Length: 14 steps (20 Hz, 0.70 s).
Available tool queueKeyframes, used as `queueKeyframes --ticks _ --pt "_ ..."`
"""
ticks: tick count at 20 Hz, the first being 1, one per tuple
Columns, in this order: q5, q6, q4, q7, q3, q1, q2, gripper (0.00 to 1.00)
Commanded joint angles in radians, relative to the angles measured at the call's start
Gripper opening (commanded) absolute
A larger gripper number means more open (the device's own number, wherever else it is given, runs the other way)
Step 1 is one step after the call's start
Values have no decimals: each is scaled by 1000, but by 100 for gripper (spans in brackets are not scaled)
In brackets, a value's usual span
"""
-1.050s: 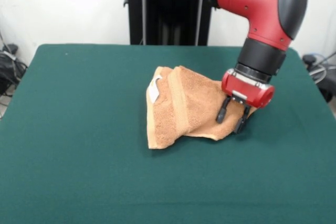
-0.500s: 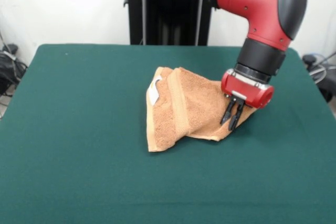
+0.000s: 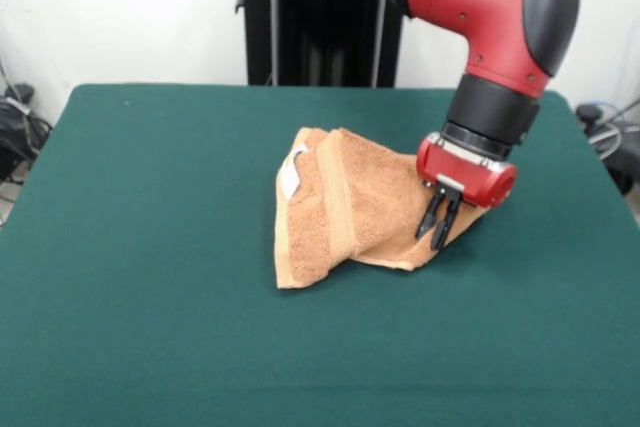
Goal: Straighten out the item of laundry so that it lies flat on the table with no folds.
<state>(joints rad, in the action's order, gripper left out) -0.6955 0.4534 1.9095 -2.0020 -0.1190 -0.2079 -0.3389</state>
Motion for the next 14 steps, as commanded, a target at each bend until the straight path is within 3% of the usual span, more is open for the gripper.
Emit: queueKeyframes --ticks 1,8,14 --pt "41 6 19 -323 107 68 0 0" --pt "25 -16 25 -300 111 70 -25 0" --pt "-80 -256 61 -174 30 10 -158 0"
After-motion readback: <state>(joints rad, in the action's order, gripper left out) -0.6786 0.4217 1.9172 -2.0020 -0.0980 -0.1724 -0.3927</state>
